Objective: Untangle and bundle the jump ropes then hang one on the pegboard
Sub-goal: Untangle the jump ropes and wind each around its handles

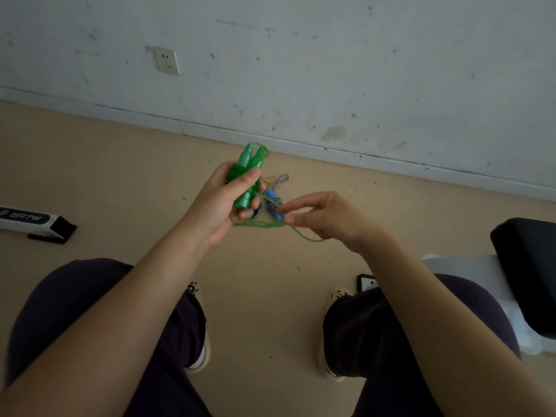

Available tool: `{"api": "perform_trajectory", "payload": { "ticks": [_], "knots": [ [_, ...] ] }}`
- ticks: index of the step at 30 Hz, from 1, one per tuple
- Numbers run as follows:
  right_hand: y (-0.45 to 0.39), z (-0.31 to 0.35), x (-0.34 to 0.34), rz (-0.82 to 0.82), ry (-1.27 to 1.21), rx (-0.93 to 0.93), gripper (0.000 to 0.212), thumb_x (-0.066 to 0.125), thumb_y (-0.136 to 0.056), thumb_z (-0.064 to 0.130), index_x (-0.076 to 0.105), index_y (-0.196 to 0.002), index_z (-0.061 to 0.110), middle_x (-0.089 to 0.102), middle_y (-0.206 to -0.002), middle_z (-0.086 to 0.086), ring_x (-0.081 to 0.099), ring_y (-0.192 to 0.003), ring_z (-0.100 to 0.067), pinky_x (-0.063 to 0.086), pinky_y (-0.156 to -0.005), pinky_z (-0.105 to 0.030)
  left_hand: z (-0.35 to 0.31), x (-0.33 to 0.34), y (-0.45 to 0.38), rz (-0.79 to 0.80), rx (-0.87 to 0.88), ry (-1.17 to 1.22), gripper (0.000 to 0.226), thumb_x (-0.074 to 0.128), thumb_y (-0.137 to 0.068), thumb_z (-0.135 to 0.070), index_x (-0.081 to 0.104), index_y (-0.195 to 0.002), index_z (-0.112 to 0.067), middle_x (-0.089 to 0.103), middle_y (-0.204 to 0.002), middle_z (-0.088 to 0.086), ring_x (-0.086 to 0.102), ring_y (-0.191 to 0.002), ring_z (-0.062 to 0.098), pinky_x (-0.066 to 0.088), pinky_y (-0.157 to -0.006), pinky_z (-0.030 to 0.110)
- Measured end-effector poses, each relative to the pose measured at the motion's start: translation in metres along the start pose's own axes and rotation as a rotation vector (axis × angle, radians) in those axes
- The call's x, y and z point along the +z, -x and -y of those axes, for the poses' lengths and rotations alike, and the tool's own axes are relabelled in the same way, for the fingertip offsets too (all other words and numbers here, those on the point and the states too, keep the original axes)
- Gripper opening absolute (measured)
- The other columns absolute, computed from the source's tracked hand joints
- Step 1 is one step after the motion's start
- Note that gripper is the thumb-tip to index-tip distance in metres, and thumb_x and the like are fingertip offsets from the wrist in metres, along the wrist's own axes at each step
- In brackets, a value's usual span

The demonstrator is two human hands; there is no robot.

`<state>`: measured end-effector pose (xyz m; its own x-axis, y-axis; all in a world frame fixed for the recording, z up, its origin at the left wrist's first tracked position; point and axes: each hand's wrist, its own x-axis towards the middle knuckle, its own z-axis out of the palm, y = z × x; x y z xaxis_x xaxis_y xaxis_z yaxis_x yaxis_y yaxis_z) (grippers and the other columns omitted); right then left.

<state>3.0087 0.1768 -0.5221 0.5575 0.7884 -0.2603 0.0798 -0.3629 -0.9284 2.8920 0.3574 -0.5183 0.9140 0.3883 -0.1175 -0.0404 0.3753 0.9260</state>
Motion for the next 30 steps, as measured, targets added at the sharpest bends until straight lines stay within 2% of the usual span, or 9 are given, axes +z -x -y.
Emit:
{"api": "perform_trajectory", "payload": {
  "ticks": [4,7,9,12,16,19,24,26,30],
  "knots": [
    [-0.001,-0.001,0.003,-0.025,-0.078,-0.027,0.007,0.073,-0.086,0.020,0.077,-0.086,0.014,0.042,-0.050,0.006,0.027,-0.047,-0.011,0.022,-0.046,-0.024,0.001,-0.002,-0.002,0.009,0.000,-0.006,0.030,0.069,-0.083,-0.028,0.052,-0.103,-0.014,0.066,-0.082,0.005,0.052,-0.056,0.015,0.032,-0.043,0.021],
    [0.001,0.000,0.000,-0.038,-0.095,-0.041,0.023,0.063,-0.094,0.018,0.071,-0.072,0.021,0.049,-0.060,-0.002,0.040,-0.057,-0.015,0.032,-0.054,-0.026,0.003,-0.005,-0.002,-0.051,0.037,-0.289,0.024,0.072,-0.089,-0.032,0.058,-0.103,-0.018,0.071,-0.086,0.000,0.060,-0.059,0.012,0.043,-0.047,0.022],
    [0.003,0.001,-0.004,-0.013,0.002,-0.021,0.033,0.061,-0.095,0.024,0.064,-0.062,0.025,0.050,-0.060,-0.001,0.042,-0.055,-0.013,0.034,-0.053,-0.023,0.005,-0.009,-0.002,-0.122,0.088,-0.546,0.025,0.075,-0.086,-0.041,0.064,-0.102,-0.025,0.073,-0.090,-0.002,0.067,-0.069,0.006,0.053,-0.053,0.021],
    [0.006,0.002,-0.015,-0.011,0.299,0.032,0.034,0.069,-0.089,0.040,0.059,-0.066,0.017,0.050,-0.058,0.002,0.042,-0.052,-0.010,0.036,-0.052,-0.018,0.006,-0.014,-0.003,-0.151,0.147,-0.668,0.026,0.079,-0.082,-0.045,0.067,-0.100,-0.030,0.072,-0.090,-0.001,0.066,-0.068,-0.002,0.048,-0.051,0.013],
    [0.004,-0.003,-0.027,-0.145,0.363,0.009,0.030,0.079,-0.081,0.030,0.056,-0.070,0.014,0.056,-0.064,0.000,0.048,-0.060,-0.012,0.042,-0.061,-0.027,0.006,-0.018,-0.004,-0.207,0.222,-0.877,0.032,0.078,-0.082,-0.044,0.063,-0.100,-0.023,0.070,-0.091,-0.003,0.066,-0.078,0.010,0.053,-0.061,0.018],
    [0.002,-0.006,-0.029,-0.191,0.082,-0.052,0.022,0.079,-0.081,0.018,0.060,-0.076,0.008,0.057,-0.076,-0.014,0.050,-0.073,-0.022,0.041,-0.073,-0.038,0.005,-0.024,-0.007,-0.280,0.215,-0.873,0.033,0.076,-0.085,-0.040,0.062,-0.100,-0.014,0.071,-0.092,0.007,0.068,-0.085,0.025,0.055,-0.071,0.038],
    [0.000,-0.004,-0.023,-0.095,-0.513,-0.142,0.015,0.071,-0.081,0.008,0.058,-0.075,0.011,0.062,-0.076,-0.008,0.063,-0.081,-0.025,0.051,-0.087,-0.035,0.009,-0.022,-0.009,-0.299,0.245,-0.896,0.028,0.073,-0.087,-0.042,0.057,-0.094,-0.020,0.061,-0.080,-0.004,0.054,-0.067,0.011,0.042,-0.056,0.022],
    [0.001,-0.004,-0.021,-0.018,-0.686,-0.146,0.013,0.069,-0.083,0.013,0.058,-0.078,0.014,0.060,-0.069,-0.002,0.063,-0.071,-0.017,0.054,-0.075,-0.031,0.007,-0.023,-0.012,-0.283,0.190,-0.763,0.026,0.072,-0.086,-0.045,0.056,-0.094,-0.026,0.064,-0.086,-0.001,0.058,-0.069,0.012,0.048,-0.056,0.026],
    [-0.001,-0.008,-0.021,-0.128,-0.173,-0.096,0.015,0.076,-0.084,0.014,0.062,-0.078,0.018,0.053,-0.060,0.000,0.048,-0.053,-0.014,0.040,-0.050,-0.025,-0.001,-0.026,-0.012,-0.302,0.176,-0.428,0.023,0.075,-0.081,-0.046,0.056,-0.085,-0.034,0.064,-0.081,-0.001,0.057,-0.060,0.010,0.043,-0.041,0.021]
  ]
}}
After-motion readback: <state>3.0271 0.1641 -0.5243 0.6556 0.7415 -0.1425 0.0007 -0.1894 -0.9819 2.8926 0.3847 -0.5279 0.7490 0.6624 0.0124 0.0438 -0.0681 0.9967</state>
